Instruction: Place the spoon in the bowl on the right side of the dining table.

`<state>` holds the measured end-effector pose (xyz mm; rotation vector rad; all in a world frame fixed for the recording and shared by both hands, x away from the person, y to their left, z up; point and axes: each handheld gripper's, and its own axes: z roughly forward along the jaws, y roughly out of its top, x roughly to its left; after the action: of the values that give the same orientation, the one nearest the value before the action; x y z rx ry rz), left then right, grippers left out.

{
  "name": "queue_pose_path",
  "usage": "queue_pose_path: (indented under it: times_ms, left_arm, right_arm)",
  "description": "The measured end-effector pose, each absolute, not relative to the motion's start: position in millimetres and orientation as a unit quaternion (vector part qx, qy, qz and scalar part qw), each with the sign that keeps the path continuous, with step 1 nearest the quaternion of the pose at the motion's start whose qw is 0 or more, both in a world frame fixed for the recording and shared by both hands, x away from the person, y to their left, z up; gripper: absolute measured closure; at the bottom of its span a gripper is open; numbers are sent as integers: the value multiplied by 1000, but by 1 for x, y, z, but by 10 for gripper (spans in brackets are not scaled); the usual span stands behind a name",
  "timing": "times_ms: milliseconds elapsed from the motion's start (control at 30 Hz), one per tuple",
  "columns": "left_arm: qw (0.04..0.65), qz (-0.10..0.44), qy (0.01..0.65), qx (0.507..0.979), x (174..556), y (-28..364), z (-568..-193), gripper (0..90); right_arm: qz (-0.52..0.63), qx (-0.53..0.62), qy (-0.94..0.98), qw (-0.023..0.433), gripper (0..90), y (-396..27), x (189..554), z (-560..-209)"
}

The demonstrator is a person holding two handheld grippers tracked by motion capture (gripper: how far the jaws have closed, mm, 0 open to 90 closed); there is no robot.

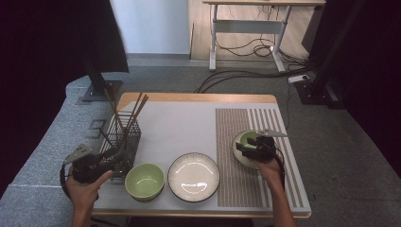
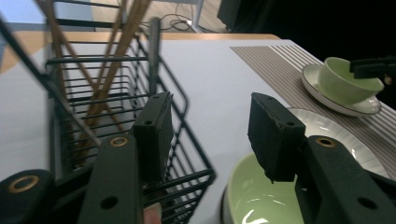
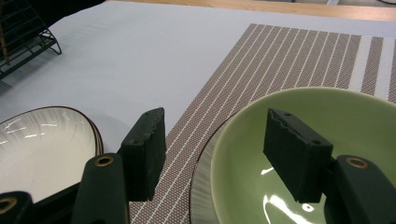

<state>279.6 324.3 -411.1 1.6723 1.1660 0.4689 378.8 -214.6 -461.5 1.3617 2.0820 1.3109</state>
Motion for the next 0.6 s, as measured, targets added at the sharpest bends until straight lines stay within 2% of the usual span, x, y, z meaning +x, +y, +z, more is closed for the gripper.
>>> queue_pose_path:
  times_ms: [600]
  left_arm:
    - [503,202,497,677,281,342,-412,503]
  right_arm:
    - [453,476,736,165,392,-209,379,-465]
